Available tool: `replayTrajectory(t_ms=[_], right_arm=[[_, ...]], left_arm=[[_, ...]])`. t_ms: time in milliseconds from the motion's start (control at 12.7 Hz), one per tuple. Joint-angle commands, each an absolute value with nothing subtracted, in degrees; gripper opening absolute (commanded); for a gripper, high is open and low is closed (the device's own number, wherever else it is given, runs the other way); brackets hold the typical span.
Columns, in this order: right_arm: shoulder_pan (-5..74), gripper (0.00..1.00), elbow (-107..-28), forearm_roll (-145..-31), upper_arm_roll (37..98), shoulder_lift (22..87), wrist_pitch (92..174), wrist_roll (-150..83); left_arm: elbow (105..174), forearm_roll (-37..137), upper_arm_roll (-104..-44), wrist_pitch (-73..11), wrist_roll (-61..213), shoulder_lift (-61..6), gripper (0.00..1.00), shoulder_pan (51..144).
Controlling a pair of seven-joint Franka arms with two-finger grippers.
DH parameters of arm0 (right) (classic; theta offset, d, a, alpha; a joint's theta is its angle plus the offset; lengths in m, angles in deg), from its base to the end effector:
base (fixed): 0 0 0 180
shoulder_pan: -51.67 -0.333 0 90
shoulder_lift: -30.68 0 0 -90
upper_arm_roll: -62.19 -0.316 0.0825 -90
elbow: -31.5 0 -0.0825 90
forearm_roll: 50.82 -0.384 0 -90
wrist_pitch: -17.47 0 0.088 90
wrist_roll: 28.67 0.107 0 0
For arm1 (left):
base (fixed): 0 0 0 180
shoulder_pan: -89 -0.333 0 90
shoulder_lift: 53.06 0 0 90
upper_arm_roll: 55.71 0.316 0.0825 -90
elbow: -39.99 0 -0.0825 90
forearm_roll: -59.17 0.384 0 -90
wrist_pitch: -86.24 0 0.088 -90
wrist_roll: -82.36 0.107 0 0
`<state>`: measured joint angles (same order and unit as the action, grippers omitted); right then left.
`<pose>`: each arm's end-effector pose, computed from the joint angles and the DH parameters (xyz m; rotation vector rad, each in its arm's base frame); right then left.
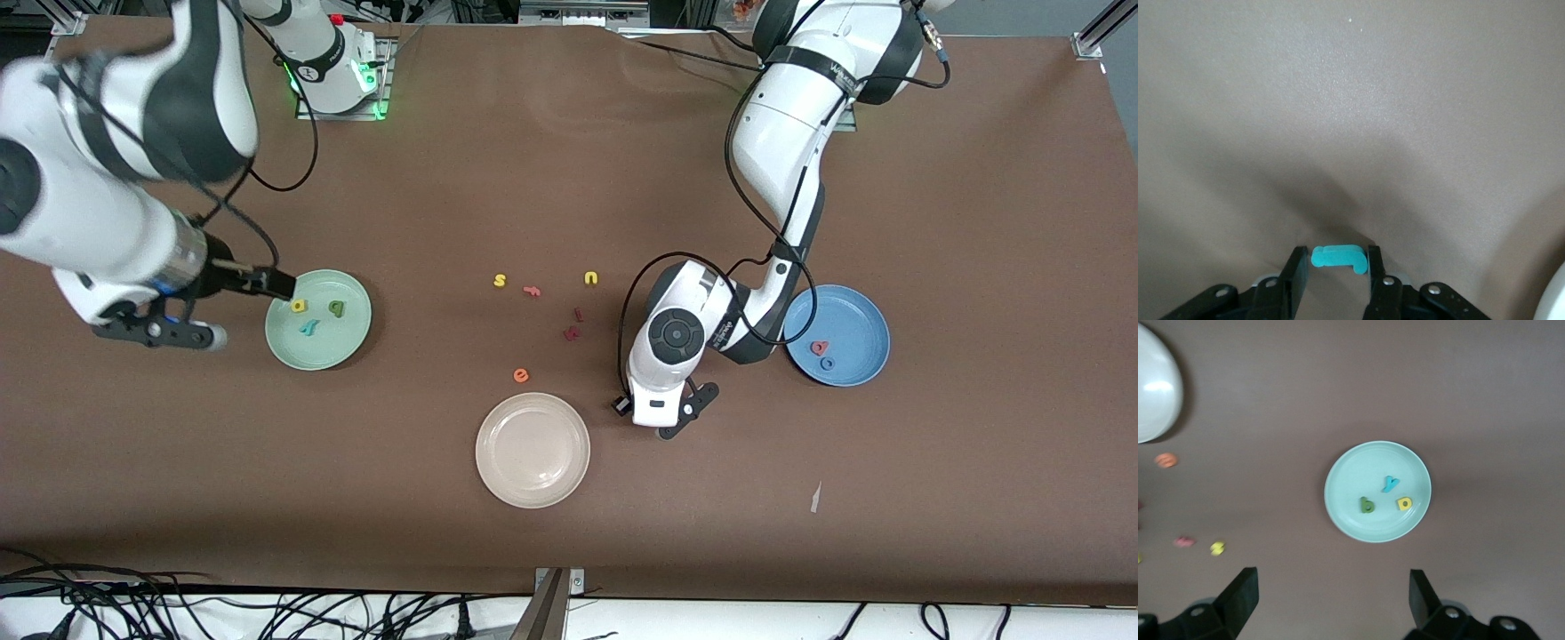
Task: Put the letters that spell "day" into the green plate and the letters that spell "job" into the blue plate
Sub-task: 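Retract the right arm while the left gripper carries r to the blue plate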
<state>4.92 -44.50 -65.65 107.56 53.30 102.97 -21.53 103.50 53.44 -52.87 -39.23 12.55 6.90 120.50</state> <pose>0.6226 0.1322 0.5502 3.1054 -0.1118 -0.1793 0.6701 -0.3844 0.1735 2.8739 1.1300 -0.0104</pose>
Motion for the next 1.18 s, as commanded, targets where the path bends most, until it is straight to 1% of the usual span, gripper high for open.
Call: replayTrajectory(t_ms=[0, 79, 237, 316, 395, 553, 632, 868, 1026, 1105], right_arm=[[8.14, 1.00, -44.51, -64.36, 106.58, 50.73, 100.43, -28.20], [13.12, 1.00, -44.26, -63.66, 102.92, 49.59, 100.61, -29.88], [25.42, 1.00, -44.86, -57.62, 88.72, 44.78, 104.11, -30.43], [30.00, 1.00, -48.61, -54.63, 82.91, 41.61, 104.04, -30.17], [34.40, 1.00, -53.96, -51.47, 78.32, 36.97, 105.61, -30.43], [46.25, 1.00, -63.46, -51.52, 67.78, 29.40, 108.95, -30.52], [48.74, 1.00, -65.59, -51.35, 64.68, 27.97, 110.53, -30.34], [48.77, 1.00, -64.56, -50.74, 63.69, 29.19, 111.07, -29.55], [48.59, 1.00, -65.35, -51.17, 63.86, 29.19, 111.16, -29.55], [48.42, 1.00, -65.26, -50.74, 63.43, 29.10, 112.47, -29.55]], left_arm=[[102.21, 52.75, -52.02, -39.09, 14.07, 8.11, 0.40, 120.90], [102.30, 52.75, -52.02, -39.09, 14.07, 8.11, 0.39, 120.90], [102.48, 52.75, -52.02, -39.09, 14.07, 8.11, 0.37, 120.99], [102.48, 52.75, -52.02, -39.09, 14.07, 8.11, 0.36, 120.90], [102.57, 52.75, -52.02, -39.09, 14.07, 8.03, 0.36, 120.99], [102.57, 52.75, -52.02, -39.00, 13.99, 8.02, 0.34, 120.99], [102.65, 52.75, -52.02, -39.00, 13.99, 8.02, 0.32, 120.90], [102.66, 52.75, -52.02, -39.00, 13.99, 7.94, 0.31, 120.90], [102.66, 52.84, -52.02, -38.30, 14.07, 7.41, 0.30, 120.64], [102.66, 53.01, -52.11, -37.78, 14.68, 6.54, 0.30, 120.29]])
